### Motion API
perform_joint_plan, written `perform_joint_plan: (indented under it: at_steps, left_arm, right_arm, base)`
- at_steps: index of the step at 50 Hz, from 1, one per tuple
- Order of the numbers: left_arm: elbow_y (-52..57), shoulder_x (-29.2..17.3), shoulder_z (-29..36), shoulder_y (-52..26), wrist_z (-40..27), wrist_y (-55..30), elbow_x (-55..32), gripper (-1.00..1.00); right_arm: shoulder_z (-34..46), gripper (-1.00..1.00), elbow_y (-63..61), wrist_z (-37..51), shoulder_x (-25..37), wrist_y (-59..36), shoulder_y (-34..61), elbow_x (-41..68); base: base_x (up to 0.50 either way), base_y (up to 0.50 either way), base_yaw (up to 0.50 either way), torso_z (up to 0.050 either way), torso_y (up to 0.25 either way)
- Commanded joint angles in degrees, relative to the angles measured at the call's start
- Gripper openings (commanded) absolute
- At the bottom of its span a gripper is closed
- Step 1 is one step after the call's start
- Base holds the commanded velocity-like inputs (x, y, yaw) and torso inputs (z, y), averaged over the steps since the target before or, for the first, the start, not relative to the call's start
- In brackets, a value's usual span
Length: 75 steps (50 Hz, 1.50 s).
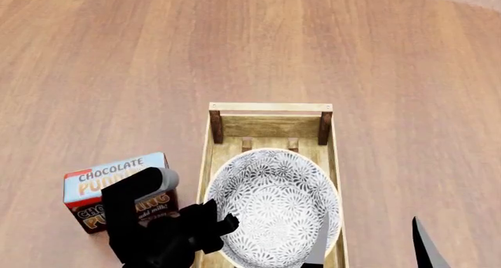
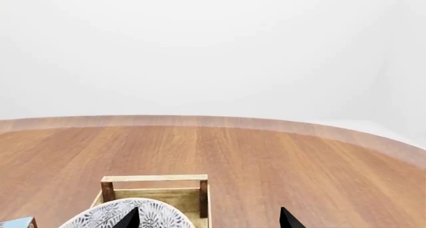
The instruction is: Pick up the bowl on the left and put it in the tray.
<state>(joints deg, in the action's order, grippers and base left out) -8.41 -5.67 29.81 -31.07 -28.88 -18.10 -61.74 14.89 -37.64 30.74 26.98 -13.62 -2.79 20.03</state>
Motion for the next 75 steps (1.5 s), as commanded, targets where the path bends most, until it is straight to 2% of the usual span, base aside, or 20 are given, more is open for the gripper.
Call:
perform_joint_plan:
  at_steps: [1, 75]
  left_arm:
    - [-2.1, 1.7, -0.9, -0.3, 4.4, 0.7, -0.9, -1.00]
    - [-15.1, 3.2, 5.3, -2.5, 8.3, 8.8, -2.5, -1.00]
  right_arm:
    - [-1.1, 1.00, 0.5, -1.8, -1.1, 1.0, -0.3, -1.1]
    - [-0.5, 1.00, 0.5, -1.1, -0.5, 1.2, 0.1, -0.5]
  base:
    - [0.00, 0.00, 0.00, 0.000, 0.000]
    - [0.00, 0.00, 0.00, 0.000, 0.000]
